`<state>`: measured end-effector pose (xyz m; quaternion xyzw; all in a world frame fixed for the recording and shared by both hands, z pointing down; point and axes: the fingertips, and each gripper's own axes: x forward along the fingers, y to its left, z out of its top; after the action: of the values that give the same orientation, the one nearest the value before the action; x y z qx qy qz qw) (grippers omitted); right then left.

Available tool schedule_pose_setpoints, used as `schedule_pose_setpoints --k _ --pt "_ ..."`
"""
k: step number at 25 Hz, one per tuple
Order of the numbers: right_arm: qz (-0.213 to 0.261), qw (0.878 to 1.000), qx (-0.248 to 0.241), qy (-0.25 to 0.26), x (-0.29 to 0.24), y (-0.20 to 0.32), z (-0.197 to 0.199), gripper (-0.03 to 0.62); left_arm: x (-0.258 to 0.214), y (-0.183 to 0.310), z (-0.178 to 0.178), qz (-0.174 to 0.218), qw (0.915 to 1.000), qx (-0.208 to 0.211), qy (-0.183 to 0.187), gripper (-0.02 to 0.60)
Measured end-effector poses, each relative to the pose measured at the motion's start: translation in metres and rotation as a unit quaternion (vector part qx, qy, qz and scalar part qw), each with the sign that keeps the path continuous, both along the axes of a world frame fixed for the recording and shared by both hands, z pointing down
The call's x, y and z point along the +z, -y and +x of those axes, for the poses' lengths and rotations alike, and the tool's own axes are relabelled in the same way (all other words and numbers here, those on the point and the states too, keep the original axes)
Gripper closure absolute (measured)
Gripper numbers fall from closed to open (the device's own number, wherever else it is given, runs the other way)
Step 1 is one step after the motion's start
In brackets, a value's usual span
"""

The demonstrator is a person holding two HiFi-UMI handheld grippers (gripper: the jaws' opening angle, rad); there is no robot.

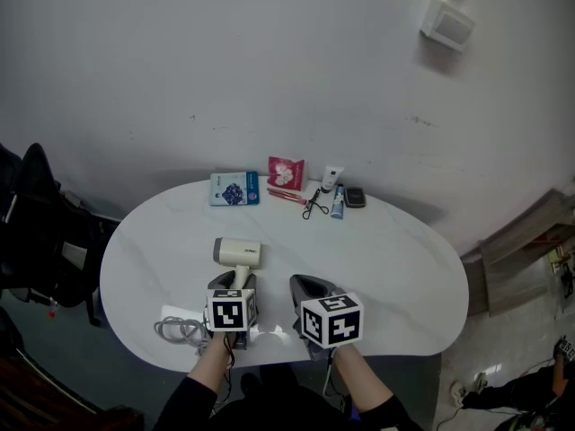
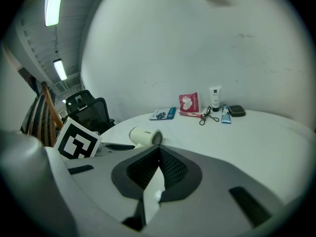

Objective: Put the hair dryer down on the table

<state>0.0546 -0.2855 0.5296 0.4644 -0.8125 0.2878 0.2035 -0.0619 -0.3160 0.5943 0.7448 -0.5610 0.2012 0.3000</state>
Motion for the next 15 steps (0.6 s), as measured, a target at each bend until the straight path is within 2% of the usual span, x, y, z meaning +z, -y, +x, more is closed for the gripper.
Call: schedule_pose_setpoints --k 6,15 --pt "0.004 1.0 0.0 -0.002 -0.003 -0.002 0.0 0.592 -0.018 -0.002 0.0 0.018 0.9997 0.006 -0.016 0.388" --pt "0.013 1.0 -0.007 -0.002 -0.011 -0.006 -0.008 0.592 -0.043 -0.009 -0.004 0.039 0.9979 0.014 -0.05 0.468"
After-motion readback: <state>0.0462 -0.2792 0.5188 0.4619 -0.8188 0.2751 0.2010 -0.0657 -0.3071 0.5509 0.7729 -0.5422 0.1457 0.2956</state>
